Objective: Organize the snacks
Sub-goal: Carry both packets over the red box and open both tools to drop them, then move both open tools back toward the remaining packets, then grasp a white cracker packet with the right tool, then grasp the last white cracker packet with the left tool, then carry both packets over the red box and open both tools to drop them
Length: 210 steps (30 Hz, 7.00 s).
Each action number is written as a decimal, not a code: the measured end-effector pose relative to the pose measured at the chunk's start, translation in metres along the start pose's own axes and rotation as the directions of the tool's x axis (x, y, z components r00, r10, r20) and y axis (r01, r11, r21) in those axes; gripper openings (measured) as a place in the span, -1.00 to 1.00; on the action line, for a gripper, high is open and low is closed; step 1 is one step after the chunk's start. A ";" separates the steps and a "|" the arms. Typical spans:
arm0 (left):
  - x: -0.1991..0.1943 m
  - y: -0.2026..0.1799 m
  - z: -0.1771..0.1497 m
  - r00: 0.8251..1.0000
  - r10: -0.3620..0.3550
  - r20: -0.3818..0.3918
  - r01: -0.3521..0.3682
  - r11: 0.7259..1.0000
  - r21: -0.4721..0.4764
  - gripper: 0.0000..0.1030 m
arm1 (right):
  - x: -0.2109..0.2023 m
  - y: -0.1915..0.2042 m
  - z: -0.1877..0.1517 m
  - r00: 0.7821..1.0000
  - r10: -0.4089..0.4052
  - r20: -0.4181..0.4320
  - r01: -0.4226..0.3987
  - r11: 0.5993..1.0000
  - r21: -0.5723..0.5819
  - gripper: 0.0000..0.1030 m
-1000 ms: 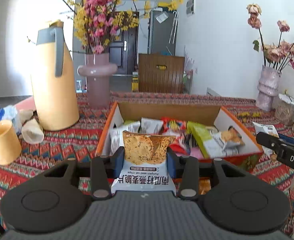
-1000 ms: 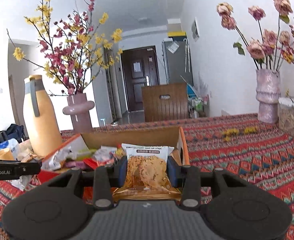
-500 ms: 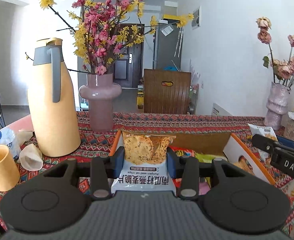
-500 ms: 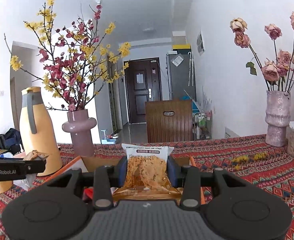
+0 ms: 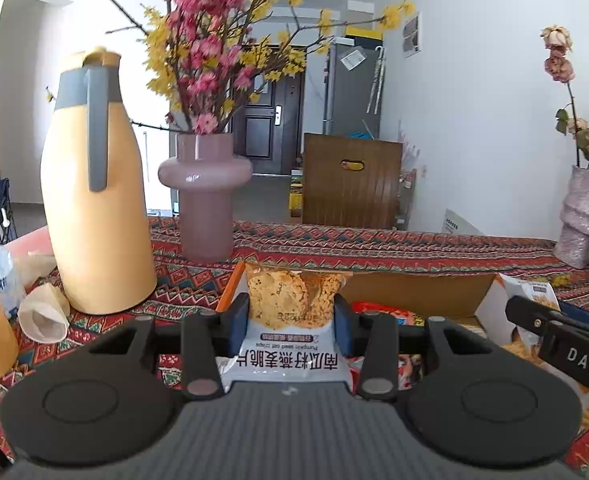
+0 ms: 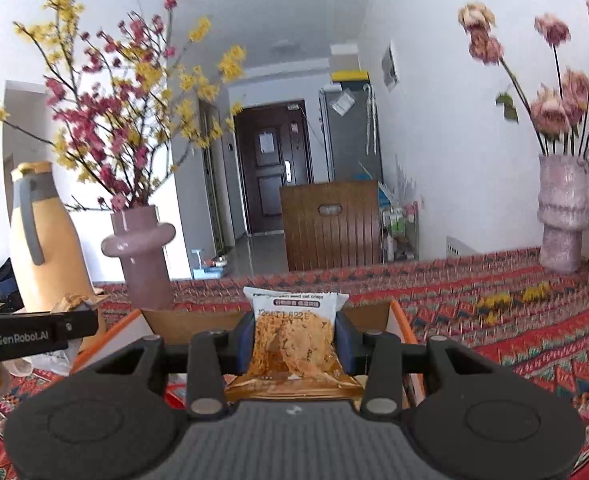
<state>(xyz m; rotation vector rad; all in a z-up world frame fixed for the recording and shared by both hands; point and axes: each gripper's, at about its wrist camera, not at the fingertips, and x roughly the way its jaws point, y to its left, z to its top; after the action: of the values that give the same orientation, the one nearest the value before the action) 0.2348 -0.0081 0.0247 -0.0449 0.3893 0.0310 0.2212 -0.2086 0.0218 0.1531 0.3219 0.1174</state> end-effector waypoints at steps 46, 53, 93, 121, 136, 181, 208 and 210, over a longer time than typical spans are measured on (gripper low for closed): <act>-0.065 0.007 -0.005 0.998 -0.024 0.053 0.025 0.999 -0.034 1.00 | -0.043 0.010 -0.005 1.000 -0.012 0.027 0.013 1.000 -0.020 0.99; -0.090 0.018 -0.018 0.999 -0.018 0.048 0.018 1.000 -0.006 1.00 | -0.071 0.011 -0.014 1.000 0.007 0.008 -0.007 0.998 -0.065 0.99; -0.053 0.042 -0.086 0.986 -0.004 -0.164 0.003 1.000 -0.004 1.00 | -0.051 -0.003 -0.079 0.961 -0.005 -0.275 -0.014 0.998 -0.067 0.99; -0.050 0.050 -0.085 0.984 -0.003 -0.177 -0.006 0.999 -0.049 1.00 | -0.013 0.048 -0.081 0.887 0.008 -0.461 -0.061 0.993 -0.099 0.51; -0.048 0.052 -0.086 0.982 0.009 -0.189 -0.021 0.998 -0.060 1.00 | -0.029 0.046 -0.082 0.907 0.036 -0.419 -0.080 0.993 -0.087 -0.20; -0.074 -0.092 -0.100 0.900 -0.209 -0.382 0.285 0.946 0.153 0.01 | -0.138 -0.071 -0.090 0.982 -0.024 -0.187 0.045 0.993 0.107 -0.18; -0.005 -0.011 -0.010 0.998 -0.056 -0.032 0.058 0.997 0.058 0.09 | -0.016 -0.004 -0.007 0.999 0.018 -0.051 -0.021 0.999 -0.048 -0.17; 0.000 -0.007 -0.015 0.999 -0.043 -0.017 0.044 0.998 0.047 0.35 | -0.007 -0.006 -0.014 0.998 0.018 -0.063 -0.020 0.999 -0.035 -0.14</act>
<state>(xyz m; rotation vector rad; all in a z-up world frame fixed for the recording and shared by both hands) 0.2294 -0.0160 0.0107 -0.0069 0.4050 -0.0212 0.2108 -0.2140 0.0101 0.1175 0.3804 0.1465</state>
